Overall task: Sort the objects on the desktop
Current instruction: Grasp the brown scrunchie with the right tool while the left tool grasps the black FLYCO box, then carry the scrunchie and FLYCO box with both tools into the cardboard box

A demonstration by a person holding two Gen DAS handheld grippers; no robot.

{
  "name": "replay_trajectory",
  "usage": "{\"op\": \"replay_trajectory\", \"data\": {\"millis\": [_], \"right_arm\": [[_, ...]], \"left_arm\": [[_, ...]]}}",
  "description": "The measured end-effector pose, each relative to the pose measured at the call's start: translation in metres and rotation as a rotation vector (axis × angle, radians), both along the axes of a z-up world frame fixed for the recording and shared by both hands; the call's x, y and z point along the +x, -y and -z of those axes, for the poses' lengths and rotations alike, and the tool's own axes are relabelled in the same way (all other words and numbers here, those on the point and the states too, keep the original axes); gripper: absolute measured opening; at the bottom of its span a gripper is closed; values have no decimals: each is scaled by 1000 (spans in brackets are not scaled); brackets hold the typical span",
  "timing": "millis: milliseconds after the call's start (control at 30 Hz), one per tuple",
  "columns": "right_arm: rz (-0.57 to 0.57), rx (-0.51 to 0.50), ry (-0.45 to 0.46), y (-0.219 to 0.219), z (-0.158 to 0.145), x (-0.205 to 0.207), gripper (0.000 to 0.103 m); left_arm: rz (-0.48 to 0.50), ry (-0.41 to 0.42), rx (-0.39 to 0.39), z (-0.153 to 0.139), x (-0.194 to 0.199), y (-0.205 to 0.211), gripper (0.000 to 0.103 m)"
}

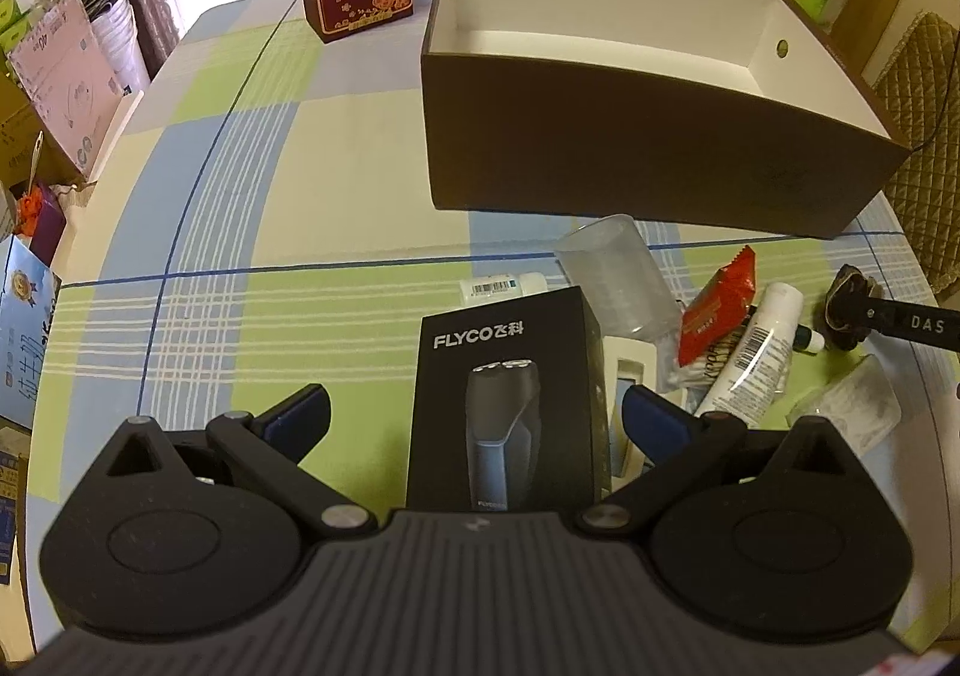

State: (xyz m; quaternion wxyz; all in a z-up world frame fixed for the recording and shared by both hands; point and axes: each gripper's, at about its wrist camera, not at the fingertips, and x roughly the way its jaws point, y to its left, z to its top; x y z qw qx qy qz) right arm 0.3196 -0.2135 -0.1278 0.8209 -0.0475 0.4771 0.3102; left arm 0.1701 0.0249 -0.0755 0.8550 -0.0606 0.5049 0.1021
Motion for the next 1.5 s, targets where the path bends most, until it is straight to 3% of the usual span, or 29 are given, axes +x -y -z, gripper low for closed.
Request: {"op": "replay_trajectory", "data": {"millis": [100,167,500,633,800,1200,1500], "right_arm": [[-10,-7,-3,3,4,1,27],[-10,3,-5,6,3,3,23],[76,4,11,34,-9,6,22],[84,-1,10,39,-11,0,22],[80,-12,5,42,-12,-7,22],[32,-7,23,40,-29,-17,22],[-26,52,52,27,-59,-18,22]], "left_arm": [[-2,-9,-6,3,0,-2,102],[-4,-17,-10,6,1,-3,102],[45,-53,-57,23,4,-10,102],[58,-72,-117,34,9,-15,101],[57,-81,-217,44,14,-22,82],[92,3,-129,20,4,-11,76],[101,124,-89,-30,2,-3,76]]}}
